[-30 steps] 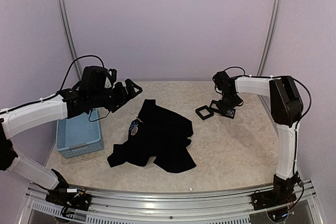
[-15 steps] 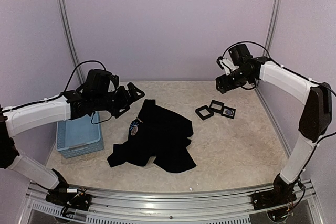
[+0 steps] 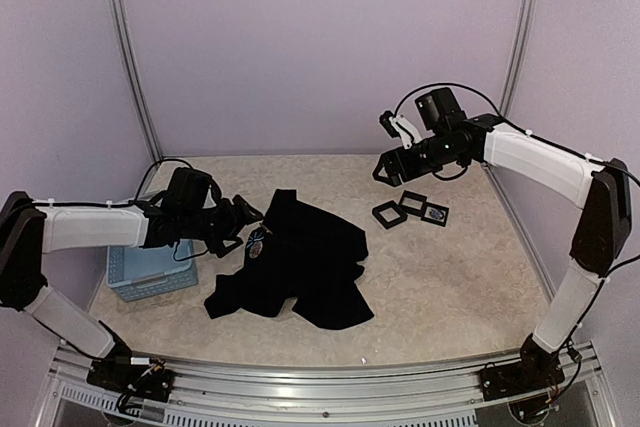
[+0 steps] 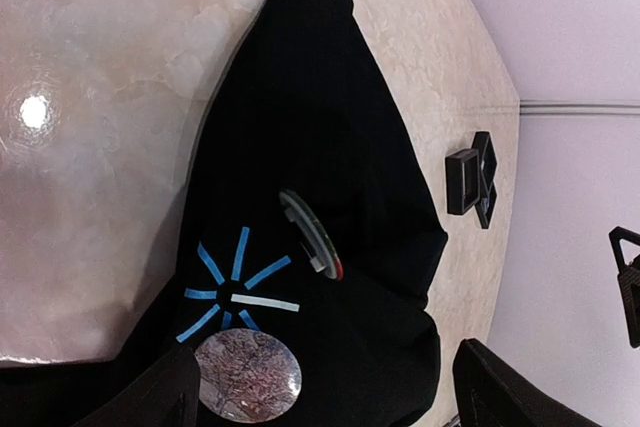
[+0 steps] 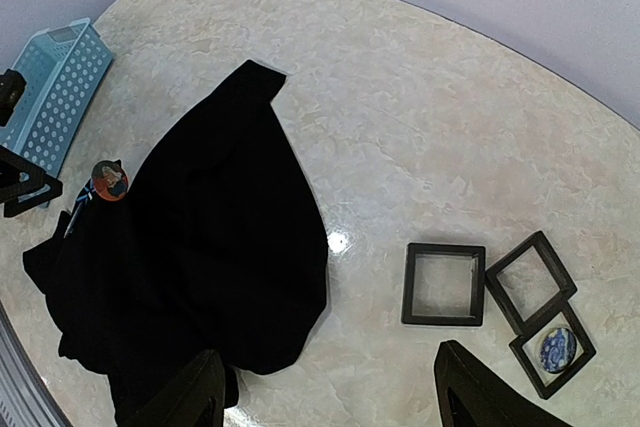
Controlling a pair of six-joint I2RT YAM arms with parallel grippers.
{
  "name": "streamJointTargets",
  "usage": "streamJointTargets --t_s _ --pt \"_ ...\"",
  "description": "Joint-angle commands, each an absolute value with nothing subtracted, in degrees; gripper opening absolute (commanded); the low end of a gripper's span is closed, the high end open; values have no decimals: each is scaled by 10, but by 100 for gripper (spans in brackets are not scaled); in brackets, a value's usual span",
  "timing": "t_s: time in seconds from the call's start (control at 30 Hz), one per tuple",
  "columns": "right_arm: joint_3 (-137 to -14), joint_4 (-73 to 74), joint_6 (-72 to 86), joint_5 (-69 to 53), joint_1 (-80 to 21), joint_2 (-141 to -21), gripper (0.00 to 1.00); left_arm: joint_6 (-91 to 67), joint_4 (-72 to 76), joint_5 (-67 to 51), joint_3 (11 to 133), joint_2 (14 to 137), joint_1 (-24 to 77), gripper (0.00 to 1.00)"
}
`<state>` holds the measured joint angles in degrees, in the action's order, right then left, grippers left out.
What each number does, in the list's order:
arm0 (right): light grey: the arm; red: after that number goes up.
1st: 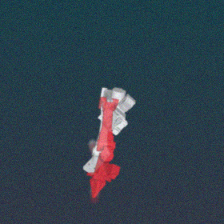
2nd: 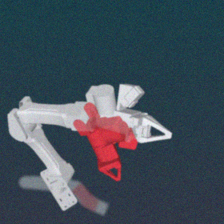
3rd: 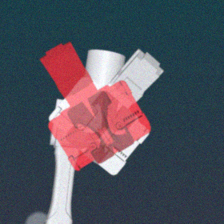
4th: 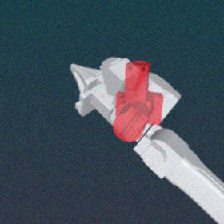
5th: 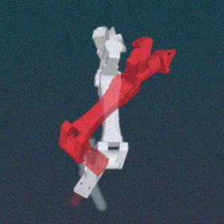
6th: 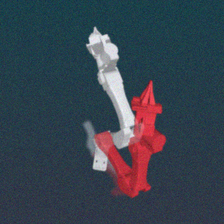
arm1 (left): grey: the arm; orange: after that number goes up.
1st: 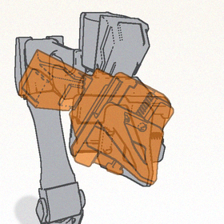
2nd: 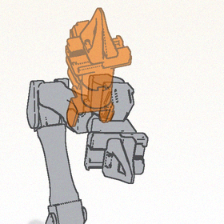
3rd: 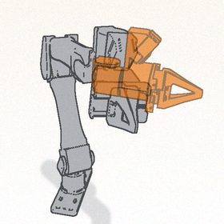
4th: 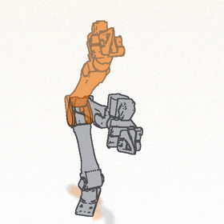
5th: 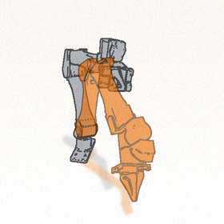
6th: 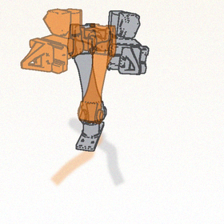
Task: Remove the brooch from the garment
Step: Pick up the crumpled clothing from the center of the board.
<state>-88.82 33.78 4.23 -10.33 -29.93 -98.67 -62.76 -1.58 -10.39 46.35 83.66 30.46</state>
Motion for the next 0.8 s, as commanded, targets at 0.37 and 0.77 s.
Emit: streamJointTargets --t_s 0.37,0.77 --pt "-890 338 49 -109 -300 -997 73 -616 70 -150 453 922 262 55" --pt "-907 349 44 -107 -300 -1010 73 -578 47 -171 508 986 243 51"
